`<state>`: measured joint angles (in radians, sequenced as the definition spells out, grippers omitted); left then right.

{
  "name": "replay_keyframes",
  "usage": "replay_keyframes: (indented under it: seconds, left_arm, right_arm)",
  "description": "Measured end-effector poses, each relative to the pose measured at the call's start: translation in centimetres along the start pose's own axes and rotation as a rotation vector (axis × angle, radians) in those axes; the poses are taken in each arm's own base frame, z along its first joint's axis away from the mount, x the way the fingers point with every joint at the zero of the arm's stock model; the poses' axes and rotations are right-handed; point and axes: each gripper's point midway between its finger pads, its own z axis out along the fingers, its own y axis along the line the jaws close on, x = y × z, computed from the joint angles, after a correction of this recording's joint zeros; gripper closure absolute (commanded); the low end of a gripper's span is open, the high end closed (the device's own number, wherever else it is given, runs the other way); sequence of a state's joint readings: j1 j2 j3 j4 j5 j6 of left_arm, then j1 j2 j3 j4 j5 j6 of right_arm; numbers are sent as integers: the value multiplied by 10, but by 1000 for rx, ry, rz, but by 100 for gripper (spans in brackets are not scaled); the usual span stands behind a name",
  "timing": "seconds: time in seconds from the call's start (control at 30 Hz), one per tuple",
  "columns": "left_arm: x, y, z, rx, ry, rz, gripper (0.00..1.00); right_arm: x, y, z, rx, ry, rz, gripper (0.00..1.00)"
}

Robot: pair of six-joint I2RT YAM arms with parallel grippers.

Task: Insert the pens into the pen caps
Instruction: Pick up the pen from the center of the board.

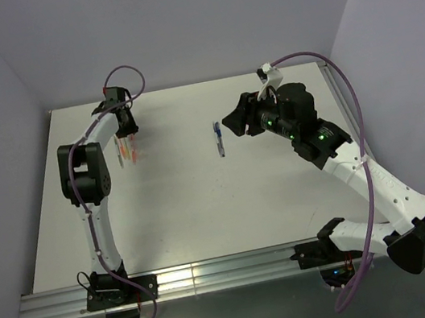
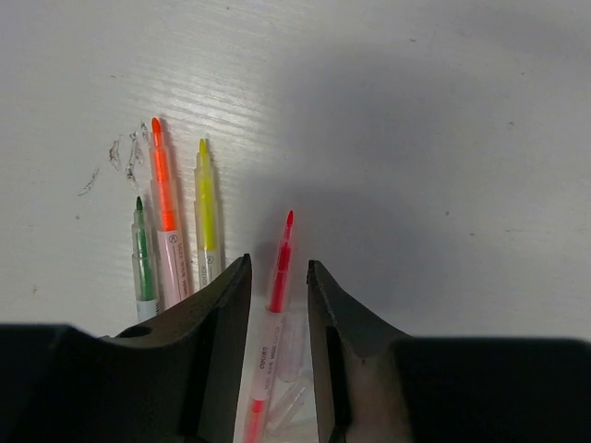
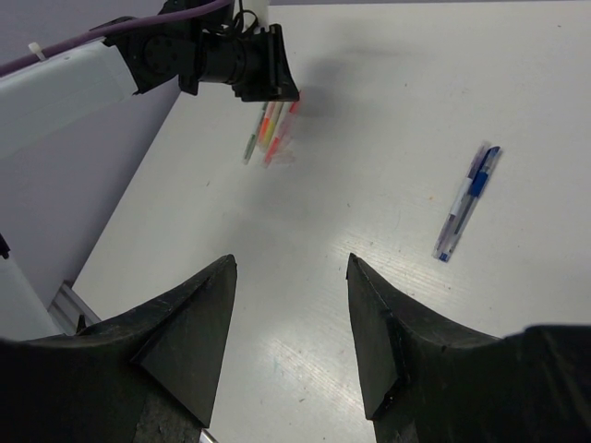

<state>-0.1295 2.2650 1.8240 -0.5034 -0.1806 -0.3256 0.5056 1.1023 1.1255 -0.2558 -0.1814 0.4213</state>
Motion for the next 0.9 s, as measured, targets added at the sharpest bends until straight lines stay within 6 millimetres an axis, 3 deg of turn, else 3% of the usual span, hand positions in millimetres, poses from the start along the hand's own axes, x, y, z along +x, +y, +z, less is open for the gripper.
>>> replay_keyframes:
  seconds: [0.27, 0.57, 0.8, 0.9]
  left_arm:
    - [9, -1, 12, 1, 22, 8, 68]
    - [8, 2, 13, -2, 22, 8, 82]
    - [8, 2, 13, 0, 22, 7, 100]
    - [8, 2, 13, 0, 22, 6, 100]
  right_arm:
    - [0, 0, 0, 0, 0, 0, 41]
    - [0, 0, 1, 0, 2, 0, 42]
    - [1, 0, 1, 0, 2, 0, 42]
    - [1, 0, 1, -1, 3, 0, 42]
